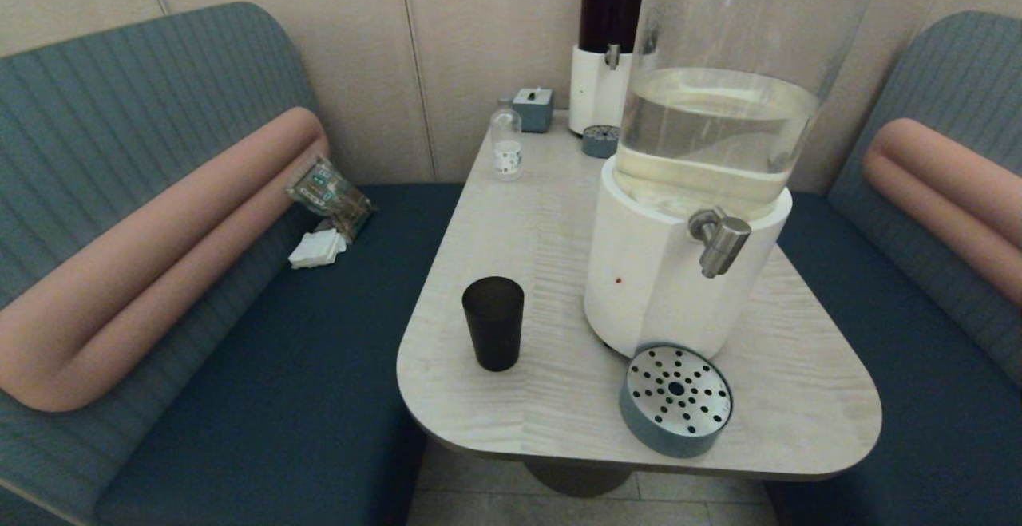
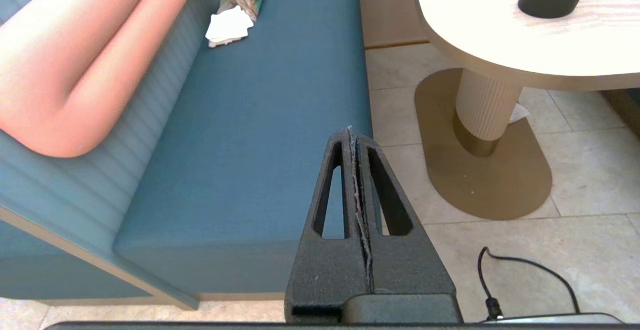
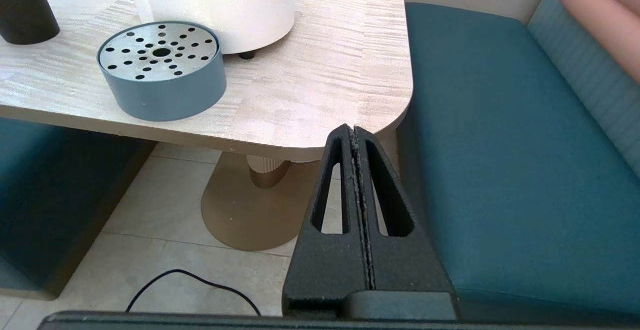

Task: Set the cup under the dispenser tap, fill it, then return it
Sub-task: Pick up the cup

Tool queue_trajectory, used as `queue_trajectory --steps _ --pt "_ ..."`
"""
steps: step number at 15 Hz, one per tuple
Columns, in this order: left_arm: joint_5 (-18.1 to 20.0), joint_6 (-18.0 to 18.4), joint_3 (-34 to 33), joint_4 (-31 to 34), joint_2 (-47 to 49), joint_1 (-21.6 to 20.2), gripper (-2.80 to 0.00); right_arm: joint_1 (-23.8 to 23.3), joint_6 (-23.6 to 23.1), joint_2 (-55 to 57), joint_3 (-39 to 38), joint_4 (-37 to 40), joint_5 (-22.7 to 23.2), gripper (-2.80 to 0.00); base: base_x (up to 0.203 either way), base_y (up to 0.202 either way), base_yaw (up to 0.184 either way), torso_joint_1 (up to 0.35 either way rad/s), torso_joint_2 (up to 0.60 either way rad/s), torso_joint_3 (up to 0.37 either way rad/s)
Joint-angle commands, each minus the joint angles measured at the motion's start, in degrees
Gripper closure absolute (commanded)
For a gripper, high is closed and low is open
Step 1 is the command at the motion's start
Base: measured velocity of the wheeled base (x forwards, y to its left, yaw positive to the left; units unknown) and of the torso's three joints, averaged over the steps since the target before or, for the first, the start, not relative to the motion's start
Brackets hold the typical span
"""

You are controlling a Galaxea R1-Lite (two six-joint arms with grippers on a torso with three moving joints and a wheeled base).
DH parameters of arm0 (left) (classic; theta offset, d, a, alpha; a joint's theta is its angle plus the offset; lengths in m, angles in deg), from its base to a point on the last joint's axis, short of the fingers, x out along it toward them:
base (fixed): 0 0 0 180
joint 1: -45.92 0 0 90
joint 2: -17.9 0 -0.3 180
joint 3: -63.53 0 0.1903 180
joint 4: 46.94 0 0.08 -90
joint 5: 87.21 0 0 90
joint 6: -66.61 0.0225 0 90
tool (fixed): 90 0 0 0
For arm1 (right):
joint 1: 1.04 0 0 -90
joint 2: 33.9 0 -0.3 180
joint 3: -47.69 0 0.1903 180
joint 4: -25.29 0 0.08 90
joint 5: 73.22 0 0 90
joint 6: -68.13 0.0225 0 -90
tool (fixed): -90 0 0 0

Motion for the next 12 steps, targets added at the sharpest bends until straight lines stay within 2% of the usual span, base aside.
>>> queue_trajectory --steps 1,7,9,12 --pt "0.1 -0.1 0.2 0.2 0.1 0.0 0.00 0.0 0.3 0.0 -0.9 0.0 0.0 0.00 0.000 0.000 0.000 0.000 0.00 0.000" --pt "-0.1 -1.0 0.7 -0.5 0.1 0.0 0.00 0.0 0.6 0.0 -0.9 -0.1 0.0 0.00 0.000 0.000 0.000 0.000 0.00 0.000" --pt "0.5 -4.1 5.8 0.2 0.3 0.0 0.00 0.0 0.7 0.0 -0.8 -0.1 0.0 0.00 0.000 0.000 0.000 0.000 0.00 0.000" --pt "5.7 -8.5 15.3 0.4 6.8 0.0 0.00 0.0 0.7 0.0 -0.9 -0.1 0.0 0.00 0.000 0.000 0.000 0.000 0.00 0.000"
